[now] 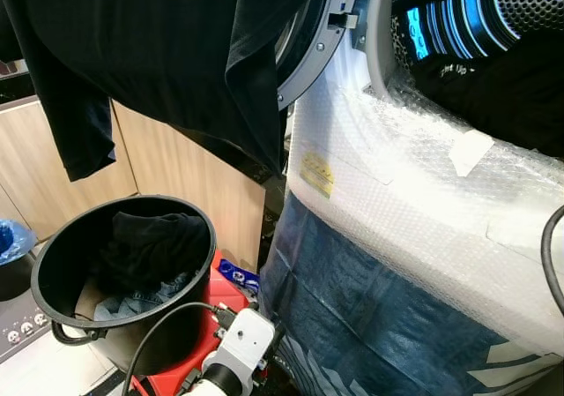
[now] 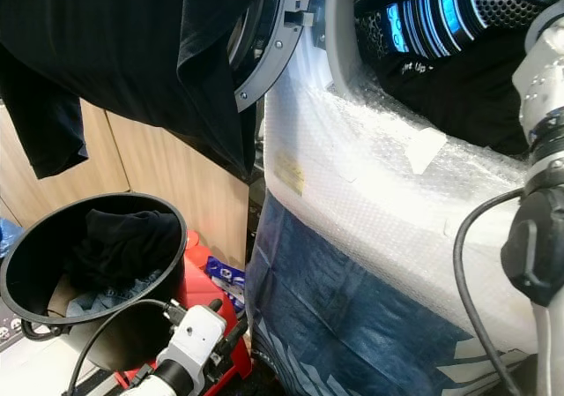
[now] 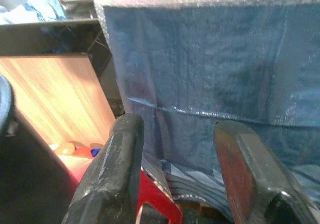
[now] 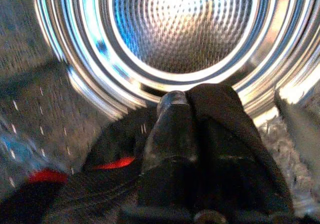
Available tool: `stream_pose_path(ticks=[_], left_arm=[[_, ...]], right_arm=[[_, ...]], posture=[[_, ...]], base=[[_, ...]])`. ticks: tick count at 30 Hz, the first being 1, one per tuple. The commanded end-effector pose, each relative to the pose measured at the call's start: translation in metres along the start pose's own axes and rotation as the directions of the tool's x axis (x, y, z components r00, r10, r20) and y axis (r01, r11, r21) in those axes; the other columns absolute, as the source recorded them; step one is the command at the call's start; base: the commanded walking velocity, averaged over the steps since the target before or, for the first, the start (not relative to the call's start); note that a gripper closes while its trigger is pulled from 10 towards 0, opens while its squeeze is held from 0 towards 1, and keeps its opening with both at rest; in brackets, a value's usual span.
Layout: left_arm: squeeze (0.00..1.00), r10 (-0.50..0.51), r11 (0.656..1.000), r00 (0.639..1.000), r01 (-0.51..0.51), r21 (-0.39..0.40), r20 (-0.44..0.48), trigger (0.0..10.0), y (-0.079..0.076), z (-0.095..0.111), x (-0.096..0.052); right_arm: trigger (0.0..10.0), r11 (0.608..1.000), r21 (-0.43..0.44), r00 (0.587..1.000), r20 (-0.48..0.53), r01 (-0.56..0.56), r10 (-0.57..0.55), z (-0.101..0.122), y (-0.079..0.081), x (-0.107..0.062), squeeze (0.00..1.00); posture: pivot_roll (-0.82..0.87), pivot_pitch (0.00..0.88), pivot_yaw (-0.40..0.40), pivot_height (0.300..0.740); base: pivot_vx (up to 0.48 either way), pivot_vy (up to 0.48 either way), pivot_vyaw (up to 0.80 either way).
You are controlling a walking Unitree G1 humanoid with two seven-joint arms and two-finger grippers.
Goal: Clothes washing
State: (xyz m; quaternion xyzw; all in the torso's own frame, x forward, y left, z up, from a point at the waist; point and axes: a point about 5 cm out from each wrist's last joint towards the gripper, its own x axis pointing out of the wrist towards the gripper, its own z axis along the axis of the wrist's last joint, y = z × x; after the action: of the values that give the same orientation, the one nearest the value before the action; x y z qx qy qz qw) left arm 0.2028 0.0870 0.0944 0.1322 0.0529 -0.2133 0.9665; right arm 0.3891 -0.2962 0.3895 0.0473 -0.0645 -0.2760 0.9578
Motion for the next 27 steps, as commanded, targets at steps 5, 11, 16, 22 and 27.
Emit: stream_pose_path(ticks=[5, 11, 16, 22, 27], left_arm=[[0.00, -0.010, 1.000, 1.000, 0.010, 0.006, -0.005, 10.0, 0.000, 0.001, -0.001], [0.00, -0.022, 1.000, 1.000, 0.022, 0.004, -0.004, 10.0, -0.001, 0.002, 0.001], [0.00, -0.025, 1.000, 1.000, 0.025, 0.011, -0.001, 10.0, 0.000, 0.003, 0.002], [0.00, -0.026, 1.000, 1.000, 0.026, 0.010, 0.000, 10.0, 0.001, 0.003, 0.003], [0.00, -0.019, 1.000, 1.000, 0.019, 0.012, 0.001, 10.0, 0.001, 0.003, 0.003]], right_arm=[[10.0, 0.995, -0.033, 0.995, -0.043, 0.092, -0.094, -0.004, -0.025, 0.003, 1.00], [10.0, 0.993, -0.021, 0.992, -0.048, 0.117, -0.118, -0.003, -0.035, 0.003, 1.00], [10.0, 0.994, -0.030, 0.991, -0.078, 0.107, -0.109, -0.005, -0.037, 0.002, 1.00], [10.0, 0.998, -0.036, 0.994, -0.097, 0.043, -0.047, -0.008, -0.025, -0.001, 1.00], [10.0, 0.993, -0.075, 0.989, -0.129, -0.088, 0.078, -0.021, -0.014, -0.011, 1.00]], posture=[[0.06, 0.069, -0.129, 0.740], [0.05, 0.068, -0.122, 0.740], [0.04, 0.061, -0.122, 0.740], [0.04, 0.059, -0.123, 0.740], [0.05, 0.047, -0.127, 0.740]], base=[[0.000, 0.000, 0.00], [0.000, 0.000, 0.00], [0.000, 0.000, 0.00], [0.000, 0.000, 0.00], [0.000, 0.000, 0.00]])
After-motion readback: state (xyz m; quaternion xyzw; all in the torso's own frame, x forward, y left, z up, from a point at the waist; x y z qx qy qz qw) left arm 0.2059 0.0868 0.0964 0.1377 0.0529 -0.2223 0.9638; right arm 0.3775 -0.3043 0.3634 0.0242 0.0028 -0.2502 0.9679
